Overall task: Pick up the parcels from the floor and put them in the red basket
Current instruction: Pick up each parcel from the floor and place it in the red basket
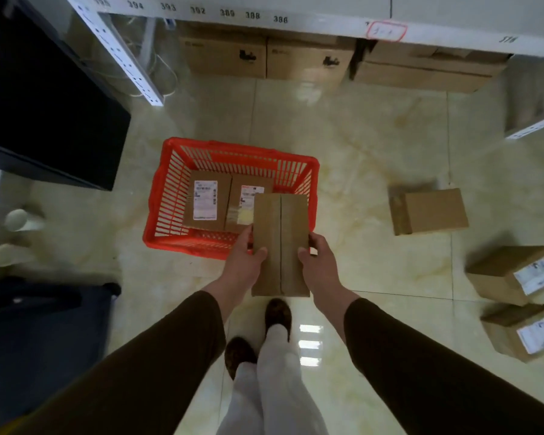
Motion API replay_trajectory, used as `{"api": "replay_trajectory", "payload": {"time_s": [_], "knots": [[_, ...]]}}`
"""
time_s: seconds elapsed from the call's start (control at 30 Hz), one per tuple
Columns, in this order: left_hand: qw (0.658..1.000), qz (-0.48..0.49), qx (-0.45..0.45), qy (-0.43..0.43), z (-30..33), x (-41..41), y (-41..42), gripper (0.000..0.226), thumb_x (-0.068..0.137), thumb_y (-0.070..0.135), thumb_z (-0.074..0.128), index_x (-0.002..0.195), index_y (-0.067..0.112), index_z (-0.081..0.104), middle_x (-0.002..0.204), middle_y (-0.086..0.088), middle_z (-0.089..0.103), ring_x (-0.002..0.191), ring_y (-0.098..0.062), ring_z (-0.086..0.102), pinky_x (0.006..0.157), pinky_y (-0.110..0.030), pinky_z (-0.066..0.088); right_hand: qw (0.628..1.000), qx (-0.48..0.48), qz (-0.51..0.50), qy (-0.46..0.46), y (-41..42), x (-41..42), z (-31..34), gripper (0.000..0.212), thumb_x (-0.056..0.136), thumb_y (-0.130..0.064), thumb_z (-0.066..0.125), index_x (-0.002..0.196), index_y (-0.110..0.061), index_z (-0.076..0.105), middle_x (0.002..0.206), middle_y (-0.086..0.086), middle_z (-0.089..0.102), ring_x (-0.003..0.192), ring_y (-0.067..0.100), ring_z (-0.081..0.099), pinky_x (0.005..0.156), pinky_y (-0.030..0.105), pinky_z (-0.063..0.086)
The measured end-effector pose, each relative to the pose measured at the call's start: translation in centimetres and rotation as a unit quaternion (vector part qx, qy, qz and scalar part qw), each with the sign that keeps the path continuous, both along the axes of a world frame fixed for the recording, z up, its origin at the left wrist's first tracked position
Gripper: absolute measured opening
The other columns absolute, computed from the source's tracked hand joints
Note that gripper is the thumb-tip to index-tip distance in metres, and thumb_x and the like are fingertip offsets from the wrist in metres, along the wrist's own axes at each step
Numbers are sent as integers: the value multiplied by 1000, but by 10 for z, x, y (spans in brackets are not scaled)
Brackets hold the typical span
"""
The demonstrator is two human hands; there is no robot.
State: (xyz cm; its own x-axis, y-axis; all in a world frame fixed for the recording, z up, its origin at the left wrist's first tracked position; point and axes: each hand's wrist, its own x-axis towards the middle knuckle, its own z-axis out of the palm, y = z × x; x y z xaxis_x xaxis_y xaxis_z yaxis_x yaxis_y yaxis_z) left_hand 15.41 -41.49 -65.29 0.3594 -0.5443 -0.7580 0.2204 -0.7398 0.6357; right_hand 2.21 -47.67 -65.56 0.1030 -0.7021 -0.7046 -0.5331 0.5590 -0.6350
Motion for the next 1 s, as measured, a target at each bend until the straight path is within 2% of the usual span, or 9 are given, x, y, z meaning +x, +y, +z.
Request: {"api": "replay_trajectory", "payload": {"time_s": [0.27,0.33,0.43,0.5,0.6,0.67,0.77,0.9,1.0], "knots": [[998,-24,50,8,-29,37,-49,42,101,20,53,143,23,51,139,-2,59,127,-26,55,109,-53,44,999,20,-48,-6,-41,35,-35,35,106,-21,47,141,-24,49,135,0,58,119,26,59,100,48,54],[998,-38,50,8,-37,45,-56,39,102,20,52,141,21,53,136,-1,60,124,-25,57,107,-49,46,997,30,-66,-3,-45,42,-48,36,106,-21,46,142,-23,49,135,2,59,119,28,60,99,49,55],[998,-52,44,5,-53,56,-61,44,96,33,57,140,30,52,132,0,60,117,-25,60,101,-49,51,993,50,-103,-7,-47,52,-67,37,106,-19,43,142,-23,51,134,4,60,117,29,62,98,51,55],[996,-58,48,39,-69,65,-62,52,92,43,58,142,39,45,136,-1,57,118,-26,60,98,-50,54,990,60,-126,-4,-48,59,-80,38,106,-18,41,143,-23,52,134,4,60,117,29,61,99,52,55],[993,-54,35,101,-84,77,-64,48,102,36,52,148,40,37,134,1,57,114,-21,60,84,-34,55,989,59,-133,20,-52,69,-101,41,107,-19,38,146,-19,52,137,5,58,121,30,58,104,53,51],[992,-69,26,101,-99,82,-67,46,104,37,49,148,38,36,136,1,56,113,-17,58,78,-27,50,989,54,-126,49,-54,73,-117,44,107,-17,39,149,-19,51,140,7,58,123,32,58,105,52,51],[994,-71,22,79,-118,83,-72,48,103,37,51,148,39,35,144,-1,52,125,-23,54,95,-37,49,989,68,-122,50,-53,79,-132,46,108,-18,40,154,-22,42,135,5,57,122,32,60,102,53,54],[993,-49,16,106,-137,80,-79,66,98,26,63,152,38,27,140,11,50,127,-17,51,95,-35,46,989,71,-131,24,-52,83,-151,47,110,-22,33,157,-28,36,134,2,55,123,30,58,104,54,52],[989,-71,45,122,-152,79,-83,53,93,32,69,139,34,42,135,2,61,121,-23,60,107,-48,46,983,76,-165,-7,-56,80,-166,43,111,-33,29,151,-27,44,131,5,61,117,27,62,101,49,54]]}}
